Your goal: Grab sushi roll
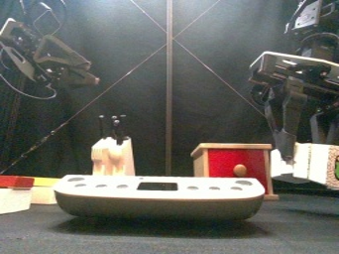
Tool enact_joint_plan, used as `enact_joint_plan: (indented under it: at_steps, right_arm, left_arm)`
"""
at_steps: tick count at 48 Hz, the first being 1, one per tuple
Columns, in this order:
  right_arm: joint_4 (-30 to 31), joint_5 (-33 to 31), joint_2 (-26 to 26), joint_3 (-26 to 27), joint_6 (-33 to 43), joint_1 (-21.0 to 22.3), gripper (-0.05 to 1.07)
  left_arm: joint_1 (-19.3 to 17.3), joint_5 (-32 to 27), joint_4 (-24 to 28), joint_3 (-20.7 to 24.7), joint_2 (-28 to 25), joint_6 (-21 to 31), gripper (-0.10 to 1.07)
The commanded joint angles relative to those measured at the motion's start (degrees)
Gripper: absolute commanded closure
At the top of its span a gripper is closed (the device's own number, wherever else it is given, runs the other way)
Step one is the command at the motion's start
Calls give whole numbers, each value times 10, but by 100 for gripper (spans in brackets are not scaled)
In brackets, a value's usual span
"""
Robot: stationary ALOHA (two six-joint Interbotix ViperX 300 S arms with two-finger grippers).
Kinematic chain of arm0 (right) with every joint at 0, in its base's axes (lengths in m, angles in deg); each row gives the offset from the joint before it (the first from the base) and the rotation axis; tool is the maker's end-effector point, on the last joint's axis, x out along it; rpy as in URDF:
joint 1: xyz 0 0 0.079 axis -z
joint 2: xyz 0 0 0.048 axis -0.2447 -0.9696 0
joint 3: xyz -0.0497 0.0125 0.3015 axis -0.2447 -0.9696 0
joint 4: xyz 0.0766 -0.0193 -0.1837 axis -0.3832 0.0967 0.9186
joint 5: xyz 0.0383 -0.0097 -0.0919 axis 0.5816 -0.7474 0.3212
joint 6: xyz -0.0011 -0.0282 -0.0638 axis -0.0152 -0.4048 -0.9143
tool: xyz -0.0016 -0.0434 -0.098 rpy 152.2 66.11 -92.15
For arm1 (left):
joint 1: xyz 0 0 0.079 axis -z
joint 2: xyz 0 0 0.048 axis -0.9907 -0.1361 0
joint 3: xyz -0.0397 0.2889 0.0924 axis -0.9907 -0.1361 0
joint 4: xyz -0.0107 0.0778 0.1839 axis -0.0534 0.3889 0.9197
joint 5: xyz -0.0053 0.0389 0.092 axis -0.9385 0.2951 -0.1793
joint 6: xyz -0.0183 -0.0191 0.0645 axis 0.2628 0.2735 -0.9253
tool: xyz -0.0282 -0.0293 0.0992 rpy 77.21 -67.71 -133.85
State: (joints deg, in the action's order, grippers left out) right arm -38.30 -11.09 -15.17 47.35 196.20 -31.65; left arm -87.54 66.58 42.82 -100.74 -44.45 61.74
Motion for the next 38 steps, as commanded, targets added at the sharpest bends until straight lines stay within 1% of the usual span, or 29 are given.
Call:
enact_joint_plan:
  at_steps: [1, 26, 38]
  right_arm:
    - [2, 2, 19, 2, 1, 3, 50]
    - [7, 23, 20, -3, 1, 7, 50]
    - [2, 35, 14, 0, 2, 3, 50]
  left_arm:
    - [-2, 2, 0, 7, -1, 0, 12]
    - [-2, 2, -1, 1, -1, -1, 12]
    - [-11, 3, 1, 2, 0, -2, 12]
